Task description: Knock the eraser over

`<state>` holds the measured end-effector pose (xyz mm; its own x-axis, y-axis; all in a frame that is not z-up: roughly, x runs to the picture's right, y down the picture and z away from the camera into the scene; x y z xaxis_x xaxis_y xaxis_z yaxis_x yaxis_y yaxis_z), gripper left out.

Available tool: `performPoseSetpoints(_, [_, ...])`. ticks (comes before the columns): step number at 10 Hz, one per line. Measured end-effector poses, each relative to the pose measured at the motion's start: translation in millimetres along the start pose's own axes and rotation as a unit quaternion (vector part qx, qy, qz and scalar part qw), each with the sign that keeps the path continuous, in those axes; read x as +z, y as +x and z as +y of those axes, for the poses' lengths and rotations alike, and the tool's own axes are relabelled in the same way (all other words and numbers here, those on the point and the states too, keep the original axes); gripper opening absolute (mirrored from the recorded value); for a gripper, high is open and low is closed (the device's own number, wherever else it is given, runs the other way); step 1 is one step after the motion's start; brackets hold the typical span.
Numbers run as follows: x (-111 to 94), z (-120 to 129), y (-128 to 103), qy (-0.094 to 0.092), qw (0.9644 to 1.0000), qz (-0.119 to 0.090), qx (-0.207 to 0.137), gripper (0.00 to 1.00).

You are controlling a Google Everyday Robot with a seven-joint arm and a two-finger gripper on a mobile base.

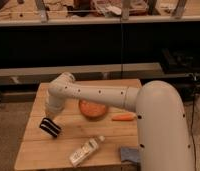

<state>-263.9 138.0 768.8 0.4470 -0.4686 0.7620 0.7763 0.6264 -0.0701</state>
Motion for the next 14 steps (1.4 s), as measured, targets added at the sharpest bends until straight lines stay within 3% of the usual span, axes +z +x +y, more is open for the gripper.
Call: performPoseSetpoints(14, [2.5, 6.9, -4.7, -0.008, 0.9999, -0.014, 0.000, 0.05])
